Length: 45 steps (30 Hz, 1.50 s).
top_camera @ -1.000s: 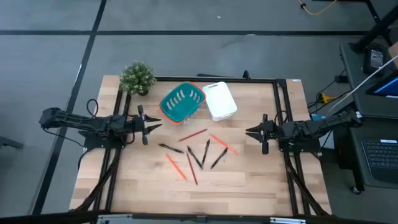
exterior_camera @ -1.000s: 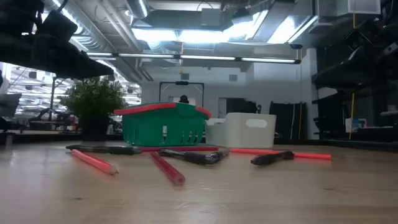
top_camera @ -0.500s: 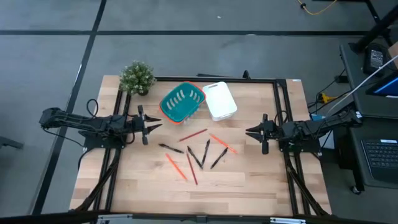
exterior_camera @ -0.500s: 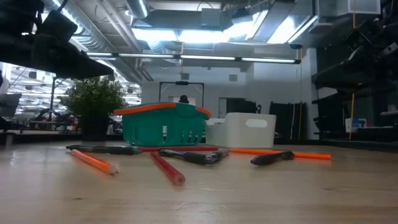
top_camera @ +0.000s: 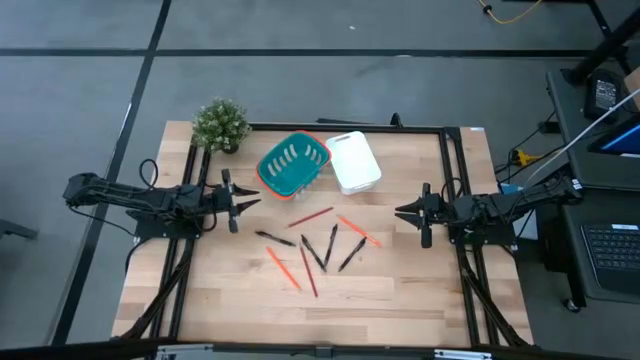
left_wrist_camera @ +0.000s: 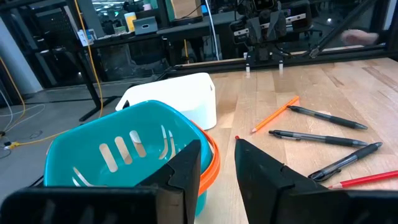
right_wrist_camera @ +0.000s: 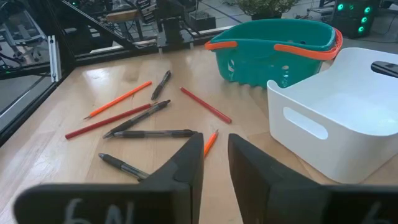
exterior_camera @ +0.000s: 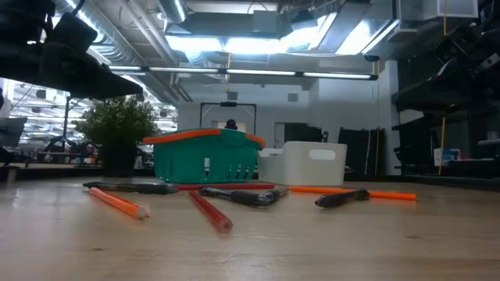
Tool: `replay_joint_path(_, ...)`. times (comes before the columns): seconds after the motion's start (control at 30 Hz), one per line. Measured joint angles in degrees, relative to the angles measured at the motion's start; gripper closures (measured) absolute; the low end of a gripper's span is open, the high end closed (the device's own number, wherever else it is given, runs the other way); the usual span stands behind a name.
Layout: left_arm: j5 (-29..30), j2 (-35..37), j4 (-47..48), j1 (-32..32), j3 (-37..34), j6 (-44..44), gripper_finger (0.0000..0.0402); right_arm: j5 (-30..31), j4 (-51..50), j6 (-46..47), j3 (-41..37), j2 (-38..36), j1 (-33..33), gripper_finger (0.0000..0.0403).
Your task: Sort pens & pencils
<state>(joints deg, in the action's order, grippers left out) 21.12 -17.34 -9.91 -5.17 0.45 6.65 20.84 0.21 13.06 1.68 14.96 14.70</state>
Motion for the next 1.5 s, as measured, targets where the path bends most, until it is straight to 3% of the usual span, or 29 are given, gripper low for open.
replay_joint_path(0.77,0.01,0.0,0.0,0.0,0.0,0.0,0.0308,0.02,0.03,-0.14,0.01,0.0,-0.01,0.0327)
replay_joint_path(1.03,0.01,0.0,0.0,0.01,0.02,0.01,0.0308,0.53,0.55,-10.26,0.01,0.0,-0.09,0.0327)
replay_joint_path(1.5,0.01,0.0,0.0,0.01,0.01,0.0,0.0308,0.52,0.59,-8.26,-0.01,0.0,-0.11,0.0327)
